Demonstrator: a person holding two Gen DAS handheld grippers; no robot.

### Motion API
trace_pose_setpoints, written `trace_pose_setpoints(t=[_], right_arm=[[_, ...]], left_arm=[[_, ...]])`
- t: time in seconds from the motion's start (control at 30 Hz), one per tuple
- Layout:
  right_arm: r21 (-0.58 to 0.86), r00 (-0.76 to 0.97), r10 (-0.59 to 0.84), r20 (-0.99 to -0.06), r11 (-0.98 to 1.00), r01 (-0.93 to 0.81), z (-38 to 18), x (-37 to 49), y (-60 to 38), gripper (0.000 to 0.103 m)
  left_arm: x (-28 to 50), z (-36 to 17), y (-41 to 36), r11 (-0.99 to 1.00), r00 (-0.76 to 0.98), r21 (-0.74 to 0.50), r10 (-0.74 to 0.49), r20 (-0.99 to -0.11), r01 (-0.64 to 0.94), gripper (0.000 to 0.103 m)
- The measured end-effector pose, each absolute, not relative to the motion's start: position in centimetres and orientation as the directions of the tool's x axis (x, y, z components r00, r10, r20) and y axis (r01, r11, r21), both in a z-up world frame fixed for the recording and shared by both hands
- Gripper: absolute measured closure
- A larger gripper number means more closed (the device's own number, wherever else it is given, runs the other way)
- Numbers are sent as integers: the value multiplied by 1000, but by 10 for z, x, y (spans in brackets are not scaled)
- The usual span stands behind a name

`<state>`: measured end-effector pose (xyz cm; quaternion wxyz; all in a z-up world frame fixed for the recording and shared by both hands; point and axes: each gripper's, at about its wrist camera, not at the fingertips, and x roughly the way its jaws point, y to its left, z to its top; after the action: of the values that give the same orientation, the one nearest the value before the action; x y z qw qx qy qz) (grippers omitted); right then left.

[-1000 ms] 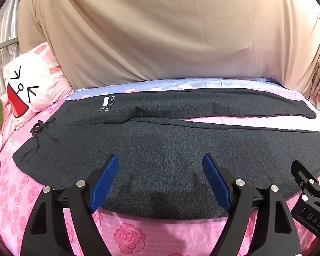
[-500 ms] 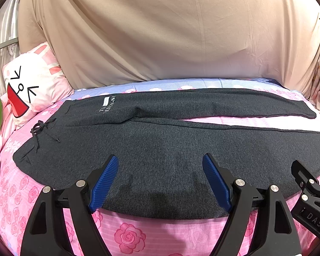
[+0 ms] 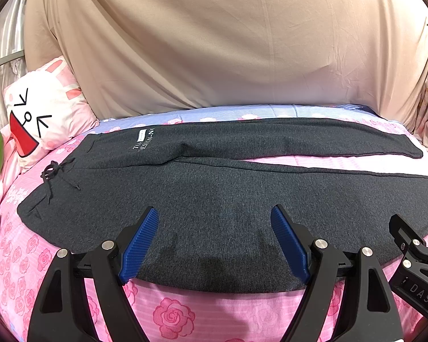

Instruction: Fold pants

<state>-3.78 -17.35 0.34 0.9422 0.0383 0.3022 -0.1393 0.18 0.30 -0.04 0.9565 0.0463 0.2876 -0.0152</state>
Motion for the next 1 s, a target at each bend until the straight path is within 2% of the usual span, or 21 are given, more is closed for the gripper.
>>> trace_pose_setpoints(t=[0.57,0.67,0.77,0.87,0.97,1.0], right_arm=[[-10,774,-235,-588,959,284,0,-37,-174,5],[5,770,-220,-599,961,278,-2,-35,-175,5],[93,774,-132,-619,967,239,-3,-34,-188,5],[172,788,-8,-615,974,145,-1,-35,-212,5],[56,820,-88,-565,988,145,12,-33,-251,5],[21,828,-122,-548,987,160,17,-28,-271,5]], left_arm=[[0,0,0,995,832,79,-1,-554,54,24],[2,-1,0,995,823,81,-6,-568,63,16],[2,-1,1,994,815,70,-23,-579,78,16],[3,5,15,994,795,5,-87,-600,112,16],[16,29,48,995,826,-4,-85,-558,100,16],[20,34,61,995,838,-53,-103,-535,88,16]])
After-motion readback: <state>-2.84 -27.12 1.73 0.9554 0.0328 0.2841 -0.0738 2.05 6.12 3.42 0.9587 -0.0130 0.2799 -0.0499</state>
